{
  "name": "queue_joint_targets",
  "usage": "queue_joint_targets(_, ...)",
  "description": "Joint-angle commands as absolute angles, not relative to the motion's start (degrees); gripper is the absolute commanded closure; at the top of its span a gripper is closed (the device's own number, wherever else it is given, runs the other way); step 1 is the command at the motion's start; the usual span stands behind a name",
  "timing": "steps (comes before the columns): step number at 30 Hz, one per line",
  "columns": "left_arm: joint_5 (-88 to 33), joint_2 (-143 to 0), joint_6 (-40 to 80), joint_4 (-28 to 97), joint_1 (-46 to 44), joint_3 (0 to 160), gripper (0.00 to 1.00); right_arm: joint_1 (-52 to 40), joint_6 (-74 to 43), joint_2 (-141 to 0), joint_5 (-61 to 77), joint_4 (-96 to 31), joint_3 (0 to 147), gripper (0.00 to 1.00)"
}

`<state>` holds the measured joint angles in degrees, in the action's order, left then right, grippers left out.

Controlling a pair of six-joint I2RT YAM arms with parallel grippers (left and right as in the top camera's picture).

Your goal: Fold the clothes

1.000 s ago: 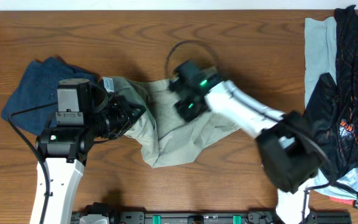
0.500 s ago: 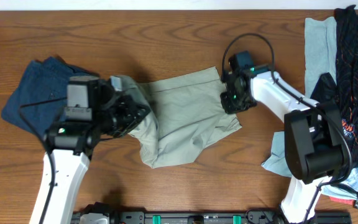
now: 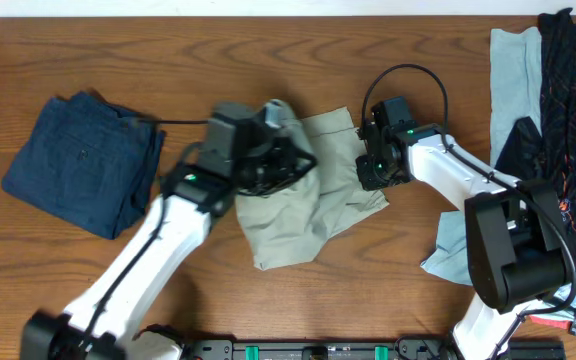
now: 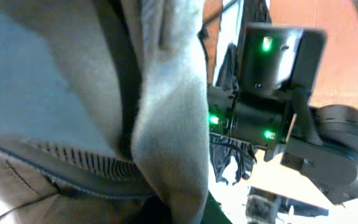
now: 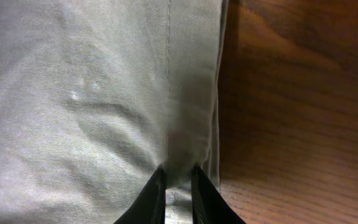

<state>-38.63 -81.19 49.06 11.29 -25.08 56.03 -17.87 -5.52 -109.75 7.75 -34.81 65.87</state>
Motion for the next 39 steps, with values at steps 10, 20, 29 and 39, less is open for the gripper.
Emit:
queue_joint_targets(10,-39.44,-90.8,50.76,-0.82,-28.45,57.34,0.49,-16.01,-10.66,-112.01,1.52,-40.75,64.53,0.63)
queue_joint_targets(20,-33.61,-90.85,40.25,16.19,-13.15,57.34,0.47,-3.18,-9.47,-99.04,2.24,-51.55,76.71,0.59)
queue_joint_targets(29,-24.93,-93.08,38.13,20.53,-10.52,55.99,0.27,-6.0,4.03,-92.36,33.67,-53.82,77.14,0.55)
queue_joint_targets(39,-24.86,-103.18,38.13,20.08,-10.52,55.99,0.2,-14.96,4.14,-95.42,29.15,-52.45,67.59,0.53)
